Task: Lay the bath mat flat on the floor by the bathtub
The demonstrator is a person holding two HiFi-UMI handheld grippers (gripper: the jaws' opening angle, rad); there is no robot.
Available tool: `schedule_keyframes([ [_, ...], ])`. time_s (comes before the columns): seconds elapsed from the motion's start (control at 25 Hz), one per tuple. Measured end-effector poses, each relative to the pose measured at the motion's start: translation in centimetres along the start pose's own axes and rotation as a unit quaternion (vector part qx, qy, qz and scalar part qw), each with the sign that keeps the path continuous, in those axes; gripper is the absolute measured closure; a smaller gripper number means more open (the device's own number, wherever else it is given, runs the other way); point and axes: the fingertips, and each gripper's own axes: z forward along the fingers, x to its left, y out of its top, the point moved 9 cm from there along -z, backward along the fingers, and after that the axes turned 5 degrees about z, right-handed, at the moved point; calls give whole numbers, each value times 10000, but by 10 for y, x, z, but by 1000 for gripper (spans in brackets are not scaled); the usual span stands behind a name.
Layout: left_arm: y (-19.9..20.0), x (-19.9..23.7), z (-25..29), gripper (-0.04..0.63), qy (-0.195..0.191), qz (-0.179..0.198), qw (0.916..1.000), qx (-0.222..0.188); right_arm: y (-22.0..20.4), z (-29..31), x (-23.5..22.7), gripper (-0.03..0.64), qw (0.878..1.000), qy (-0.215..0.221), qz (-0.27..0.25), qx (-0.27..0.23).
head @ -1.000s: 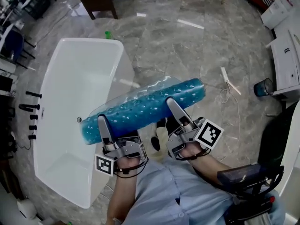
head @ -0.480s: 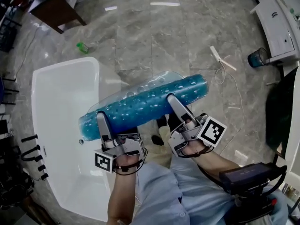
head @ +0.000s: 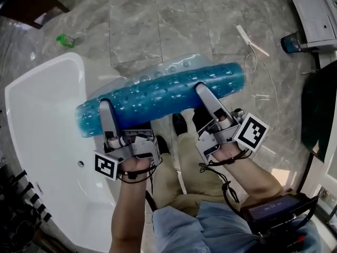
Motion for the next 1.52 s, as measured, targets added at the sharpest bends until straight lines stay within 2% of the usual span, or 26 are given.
schedule_keyframes([
  [0.24,-1,8,1,230,242,-217,9994,148,2,-2,1,247,9998,-165,-30,85],
  [0.44,4,-1,0,232,465,-139,9985,272,2,-4,2,259,9994,-101,197,271],
  [0.52,5,17,-4,233,583,-280,9975,278,2,-2,-8,267,9988,-215,158,419],
  [0.6,-3,75,-11,235,664,-625,9956,214,8,3,-48,272,9972,-476,-41,579],
  [0.64,-1,120,-11,236,658,-710,9951,210,8,15,-88,273,9967,-526,-97,611],
  [0.8,37,341,6,239,562,-324,9971,402,-10,96,-319,275,9982,-161,140,553],
  [0.88,37,411,10,242,639,-224,9968,419,-7,116,-394,275,9979,-99,254,582],
  [1.08,35,489,25,245,808,-50,9949,604,-1,137,-483,275,9967,-132,616,517],
  [1.32,53,568,42,244,971,131,9918,821,-7,171,-568,270,9957,-206,738,517],
  [1.52,60,610,37,241,1377,69,9857,964,-17,175,-608,256,9921,-654,655,845],
])
